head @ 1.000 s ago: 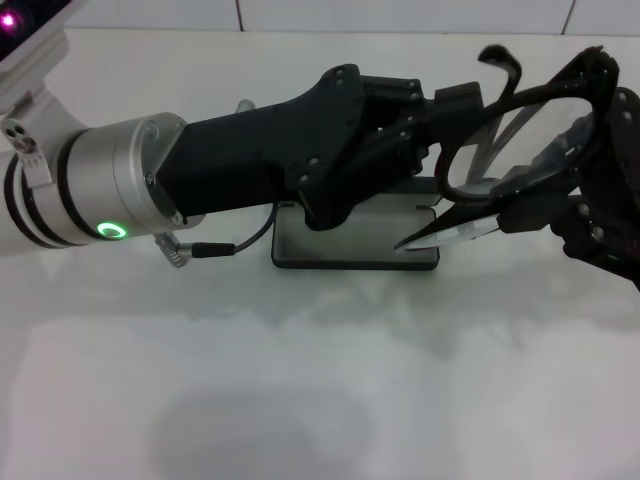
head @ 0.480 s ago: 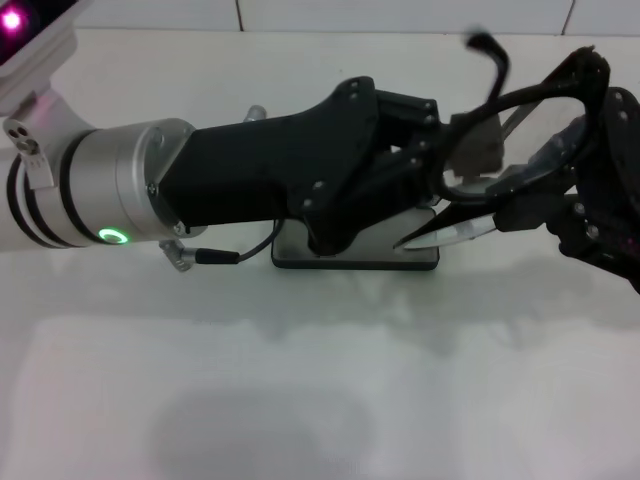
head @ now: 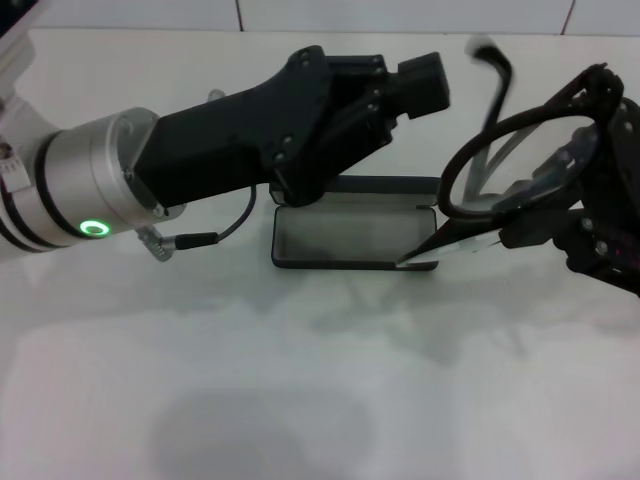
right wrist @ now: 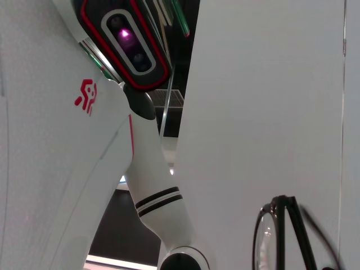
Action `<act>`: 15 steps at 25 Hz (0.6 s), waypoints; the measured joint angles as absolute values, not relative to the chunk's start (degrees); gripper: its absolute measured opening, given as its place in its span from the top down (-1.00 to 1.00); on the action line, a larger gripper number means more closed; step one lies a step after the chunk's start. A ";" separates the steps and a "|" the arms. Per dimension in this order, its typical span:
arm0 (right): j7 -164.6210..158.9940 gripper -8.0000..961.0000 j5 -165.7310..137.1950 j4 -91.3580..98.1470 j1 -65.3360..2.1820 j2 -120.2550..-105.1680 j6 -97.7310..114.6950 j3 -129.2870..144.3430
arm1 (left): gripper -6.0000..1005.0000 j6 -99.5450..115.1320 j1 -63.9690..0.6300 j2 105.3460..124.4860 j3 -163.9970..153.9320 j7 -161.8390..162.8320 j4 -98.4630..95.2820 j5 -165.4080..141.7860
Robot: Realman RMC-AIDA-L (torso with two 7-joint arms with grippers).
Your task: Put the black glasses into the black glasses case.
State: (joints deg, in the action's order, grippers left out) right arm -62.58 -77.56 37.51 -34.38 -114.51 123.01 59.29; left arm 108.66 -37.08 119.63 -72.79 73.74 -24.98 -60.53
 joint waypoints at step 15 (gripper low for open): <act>-62.57 0.88 -78.32 37.04 -35.06 -114.50 122.10 59.18 | 0.90 108.68 -39.81 120.15 -78.38 73.79 -25.38 -57.96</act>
State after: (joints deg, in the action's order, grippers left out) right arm -62.57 -78.32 37.04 -35.06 -114.50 122.10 59.18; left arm 108.68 -39.81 120.15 -78.38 73.79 -25.38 -57.96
